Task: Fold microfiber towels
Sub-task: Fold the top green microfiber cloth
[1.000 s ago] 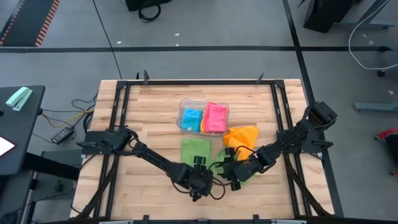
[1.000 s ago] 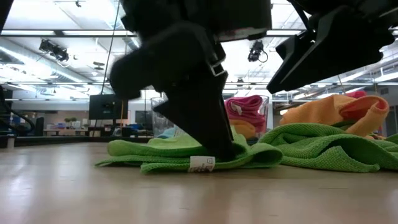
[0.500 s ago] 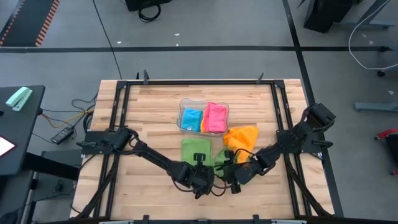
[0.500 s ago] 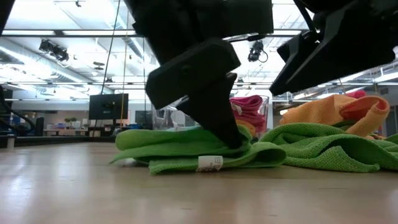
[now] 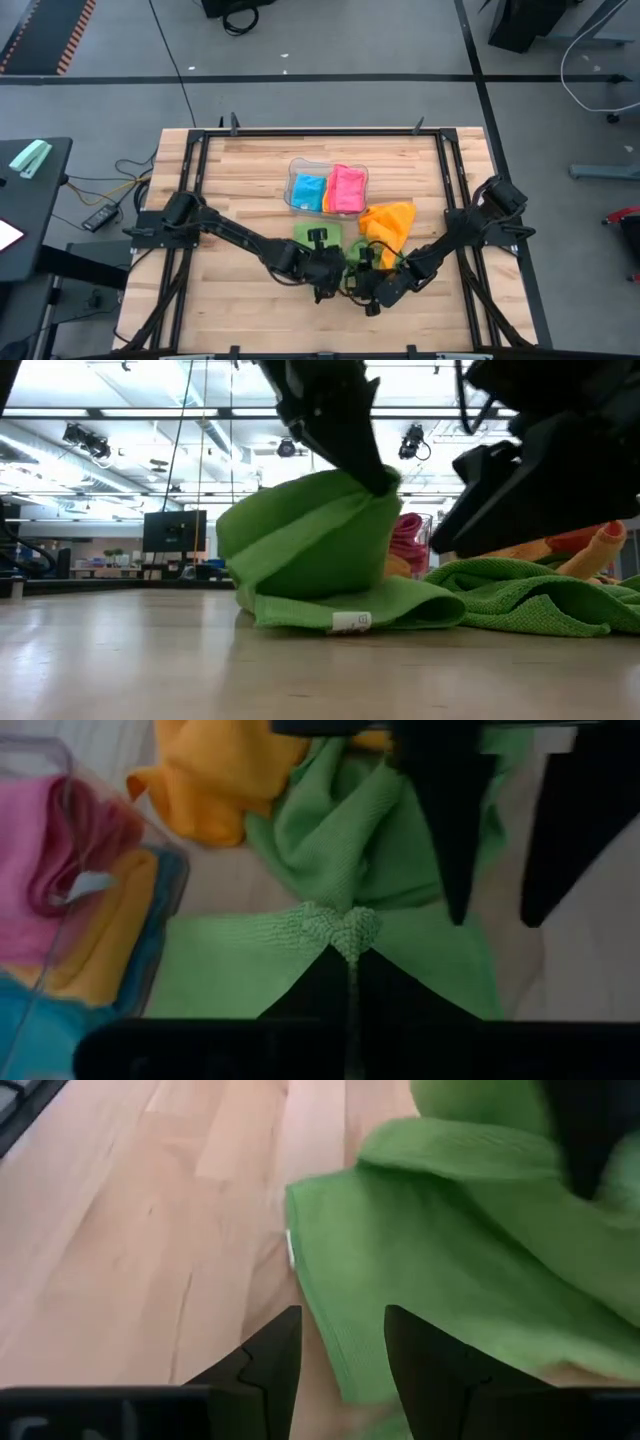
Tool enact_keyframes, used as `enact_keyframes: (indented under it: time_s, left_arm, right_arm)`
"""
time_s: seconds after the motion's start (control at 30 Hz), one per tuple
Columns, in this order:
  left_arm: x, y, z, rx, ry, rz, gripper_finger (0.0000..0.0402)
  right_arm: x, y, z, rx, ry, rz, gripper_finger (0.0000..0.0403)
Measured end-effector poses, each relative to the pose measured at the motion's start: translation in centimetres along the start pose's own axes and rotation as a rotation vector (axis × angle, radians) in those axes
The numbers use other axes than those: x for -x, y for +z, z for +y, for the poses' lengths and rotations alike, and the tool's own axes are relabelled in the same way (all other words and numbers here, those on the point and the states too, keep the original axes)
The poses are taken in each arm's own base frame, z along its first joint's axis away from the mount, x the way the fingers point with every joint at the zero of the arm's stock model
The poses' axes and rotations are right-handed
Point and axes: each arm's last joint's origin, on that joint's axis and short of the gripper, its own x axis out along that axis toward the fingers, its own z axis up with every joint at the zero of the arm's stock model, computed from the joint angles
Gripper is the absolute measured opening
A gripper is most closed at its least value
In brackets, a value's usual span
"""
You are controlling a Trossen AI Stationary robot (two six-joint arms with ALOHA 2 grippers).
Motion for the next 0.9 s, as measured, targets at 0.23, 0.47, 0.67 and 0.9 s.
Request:
enact_keyframes:
  time_s: [0.23,0.47,0.67,0.9]
  left_arm:
    - [0.6,0.2,1.4,0.010,-0.034,0.047,0.0007]
    - [0.6,0.1,1.6,-0.010,-0.052,0.072,0.0029]
    - [1.6,1.4,1.8,-0.017,-0.062,0.040,0.0010]
    - [1.9,1.8,2.2,-0.040,-0.056,0.052,0.0028]
  right_arm:
    - [-2.7,1.1,1.4,0.016,-0.106,0.026,0.0153]
    - [-5.4,1.3,0.5,-0.037,-0.275,0.128,0.0148]
    - [-7.1,1.0,-0.6,-0.053,-0.264,0.160,0.0140]
    - [-7.0,1.4,0.0,-0.003,-0.111,0.179,0.0140]
